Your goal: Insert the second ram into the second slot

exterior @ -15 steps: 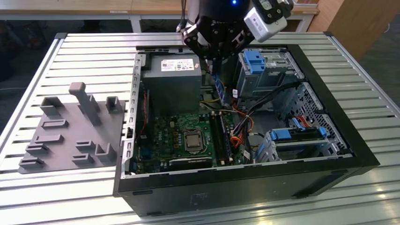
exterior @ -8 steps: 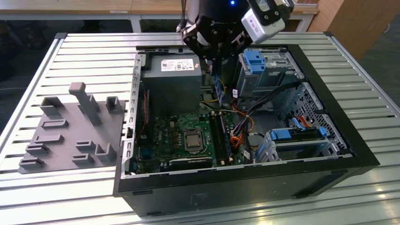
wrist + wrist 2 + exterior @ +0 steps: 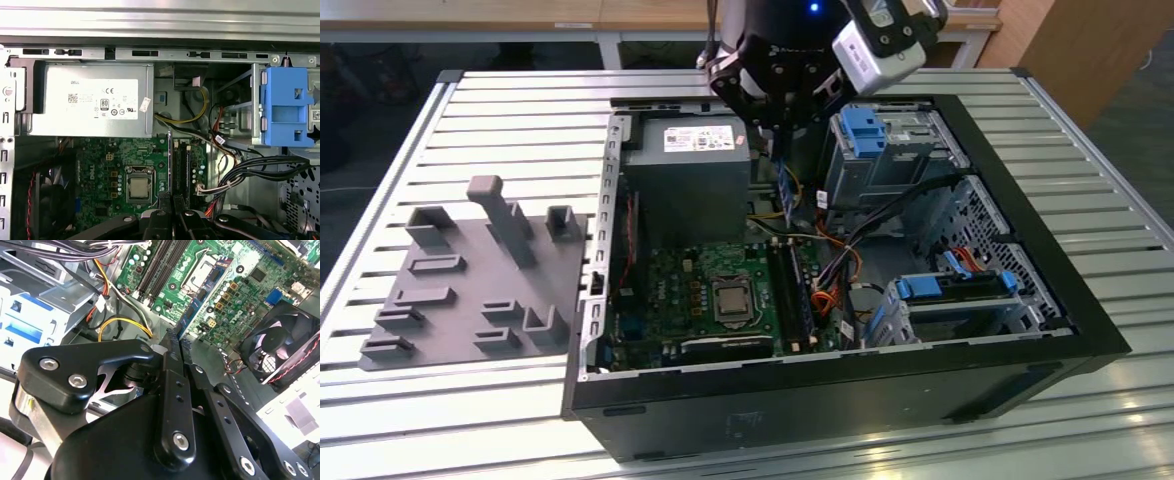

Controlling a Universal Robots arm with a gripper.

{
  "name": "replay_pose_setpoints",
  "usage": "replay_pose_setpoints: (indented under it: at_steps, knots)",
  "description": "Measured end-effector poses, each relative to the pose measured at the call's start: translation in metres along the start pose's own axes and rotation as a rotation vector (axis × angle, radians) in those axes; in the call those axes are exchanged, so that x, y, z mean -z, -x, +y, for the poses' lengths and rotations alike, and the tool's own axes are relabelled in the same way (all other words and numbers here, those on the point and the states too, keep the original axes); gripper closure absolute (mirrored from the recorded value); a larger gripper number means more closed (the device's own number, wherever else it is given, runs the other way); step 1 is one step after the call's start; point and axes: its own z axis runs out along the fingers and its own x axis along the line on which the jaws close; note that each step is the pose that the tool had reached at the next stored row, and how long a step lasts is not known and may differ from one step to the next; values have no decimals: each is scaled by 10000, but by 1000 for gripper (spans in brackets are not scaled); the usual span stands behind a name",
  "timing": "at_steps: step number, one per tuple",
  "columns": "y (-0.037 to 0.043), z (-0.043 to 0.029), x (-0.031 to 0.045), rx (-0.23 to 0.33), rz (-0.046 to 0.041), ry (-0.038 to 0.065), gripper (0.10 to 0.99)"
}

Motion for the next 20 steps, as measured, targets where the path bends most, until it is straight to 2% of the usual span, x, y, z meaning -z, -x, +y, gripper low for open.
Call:
replay_pose_setpoints:
  at_steps: [4, 10, 20]
  knots:
    - [0, -1, -16, -11, 0, -10, 953]
    - [-1, -3, -57, -448, -13, -29, 953]
    - [-1, -4, -106, -461, -14, -56, 953]
